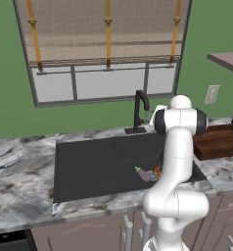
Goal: Pick up all produce items and place them in the sink. Turn on the sink faucet to wash them. Then turn the sink off and put them in the tray.
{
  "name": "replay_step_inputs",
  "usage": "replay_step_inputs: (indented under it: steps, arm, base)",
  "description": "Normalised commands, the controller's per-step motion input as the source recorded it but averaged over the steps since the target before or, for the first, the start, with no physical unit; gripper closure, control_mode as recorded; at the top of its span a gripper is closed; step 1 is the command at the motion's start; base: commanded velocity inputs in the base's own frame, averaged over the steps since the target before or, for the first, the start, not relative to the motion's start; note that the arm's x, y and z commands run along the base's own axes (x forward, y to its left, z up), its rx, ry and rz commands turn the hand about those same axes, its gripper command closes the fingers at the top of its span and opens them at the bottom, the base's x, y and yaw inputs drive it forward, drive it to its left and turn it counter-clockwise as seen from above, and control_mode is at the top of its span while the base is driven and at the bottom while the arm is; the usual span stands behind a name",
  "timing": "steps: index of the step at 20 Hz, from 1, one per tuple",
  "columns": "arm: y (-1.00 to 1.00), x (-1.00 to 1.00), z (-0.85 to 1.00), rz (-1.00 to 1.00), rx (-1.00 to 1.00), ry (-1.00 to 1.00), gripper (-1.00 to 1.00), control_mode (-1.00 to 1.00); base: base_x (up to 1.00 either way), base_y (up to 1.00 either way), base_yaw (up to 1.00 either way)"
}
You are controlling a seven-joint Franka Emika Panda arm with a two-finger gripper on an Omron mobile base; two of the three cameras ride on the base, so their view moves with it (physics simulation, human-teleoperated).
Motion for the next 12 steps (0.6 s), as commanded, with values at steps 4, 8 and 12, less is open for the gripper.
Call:
replay_step_inputs:
  steps: [4, 8, 12]
  arm:
    - [0.12, -0.05, 0.2, 0.03, 0.01, -0.02, -1.0, -1.0]
    - [0.12, 0.0, 0.19, 0.02, 0.01, 0.0, -1.0, -1.0]
    - [0.15, 0.0, 0.09, 0.02, 0.0, 0.0, -1.0, -1.0]
  base:
    - [0.0, 0.0, 0.0]
    - [0.0, 0.0, 0.0]
    - [0.0, 0.0, 0.0]
